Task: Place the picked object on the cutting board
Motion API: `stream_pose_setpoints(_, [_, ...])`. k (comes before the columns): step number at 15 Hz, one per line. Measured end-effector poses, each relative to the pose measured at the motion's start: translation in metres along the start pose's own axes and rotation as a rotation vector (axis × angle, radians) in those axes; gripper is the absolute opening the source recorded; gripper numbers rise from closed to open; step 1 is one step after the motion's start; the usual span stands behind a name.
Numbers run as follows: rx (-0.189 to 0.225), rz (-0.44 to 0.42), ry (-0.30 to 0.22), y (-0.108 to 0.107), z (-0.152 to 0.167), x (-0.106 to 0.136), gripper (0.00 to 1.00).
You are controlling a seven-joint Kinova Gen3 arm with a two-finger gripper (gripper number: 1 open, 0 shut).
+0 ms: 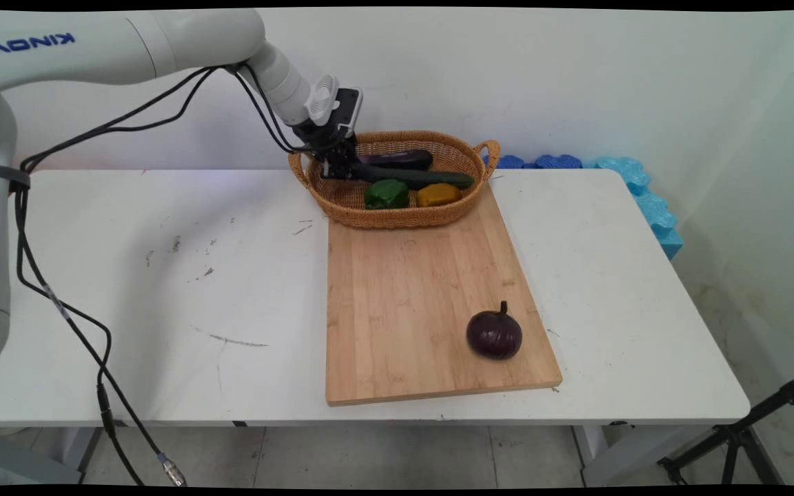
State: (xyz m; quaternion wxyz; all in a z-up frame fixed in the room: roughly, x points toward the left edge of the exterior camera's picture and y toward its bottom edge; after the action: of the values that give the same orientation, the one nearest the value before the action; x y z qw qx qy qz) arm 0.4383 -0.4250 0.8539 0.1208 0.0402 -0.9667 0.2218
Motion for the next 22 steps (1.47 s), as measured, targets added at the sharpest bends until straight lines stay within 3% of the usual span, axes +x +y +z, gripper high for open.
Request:
stream_pose_setpoints(8, [0.029, 0.042, 0.018, -0.003, -0.022, 0.008, 0.00])
stream_pose_setpoints(15, [0.063, 0.072, 0.033, -0.005, -0.066, 0.014, 0.00])
stream_pose_setpoints(22, [0.095, 0.028, 0.040, 0.003, -0.110, 0.017, 0.00])
